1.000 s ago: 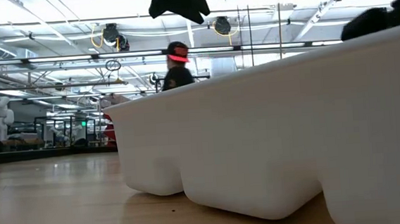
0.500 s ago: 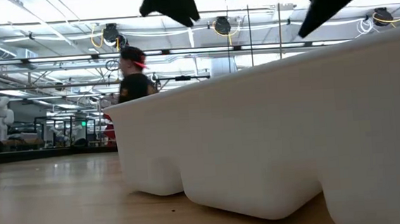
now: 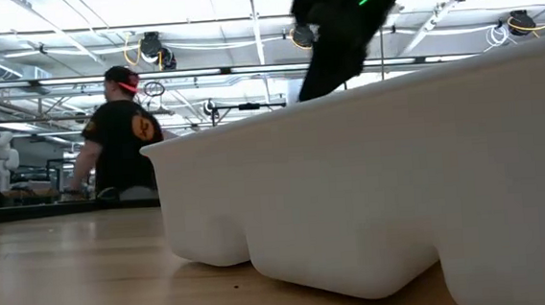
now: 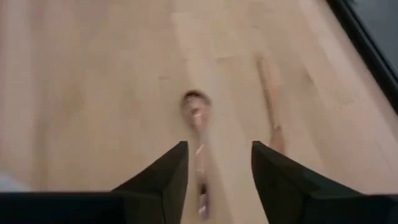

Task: Sort silverware
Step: Put the gold spoon into the cutlery tray with the other gold spoons

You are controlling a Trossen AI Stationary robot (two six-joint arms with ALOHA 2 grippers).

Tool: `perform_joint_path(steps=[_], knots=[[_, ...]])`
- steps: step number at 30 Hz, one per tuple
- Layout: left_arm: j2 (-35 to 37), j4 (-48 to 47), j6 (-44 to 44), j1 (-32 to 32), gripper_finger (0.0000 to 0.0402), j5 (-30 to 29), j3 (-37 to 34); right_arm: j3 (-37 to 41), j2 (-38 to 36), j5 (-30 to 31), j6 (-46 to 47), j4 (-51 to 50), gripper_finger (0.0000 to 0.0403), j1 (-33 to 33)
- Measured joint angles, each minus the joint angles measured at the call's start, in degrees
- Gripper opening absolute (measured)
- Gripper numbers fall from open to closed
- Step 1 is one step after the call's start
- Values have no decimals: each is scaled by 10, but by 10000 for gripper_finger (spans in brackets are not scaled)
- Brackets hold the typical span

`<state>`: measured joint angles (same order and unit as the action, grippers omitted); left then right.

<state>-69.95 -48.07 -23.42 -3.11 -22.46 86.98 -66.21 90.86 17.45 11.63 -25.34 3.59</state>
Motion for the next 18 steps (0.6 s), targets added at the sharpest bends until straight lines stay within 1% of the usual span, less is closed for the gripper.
perform_joint_path(steps=[3, 6, 9, 10, 13, 18], knots=[[38, 0, 3, 0, 123, -7, 0, -56, 77, -2, -17, -7, 170, -27], [61, -20, 4, 0, 123, -18, 0, -119, 151, -34, -38, -23, 169, -45], [78, -58, 9, 0, 123, -23, 0, -173, 211, -80, -47, -37, 167, -56], [86, -70, 9, 0, 123, -29, 0, -186, 228, -87, -48, -43, 167, -58], [105, -81, 2, 0, 123, -47, 0, -206, 268, -88, -48, -65, 169, -59], [135, -85, 13, 0, 123, -47, 0, -208, 297, -86, -41, -87, 169, -58]])
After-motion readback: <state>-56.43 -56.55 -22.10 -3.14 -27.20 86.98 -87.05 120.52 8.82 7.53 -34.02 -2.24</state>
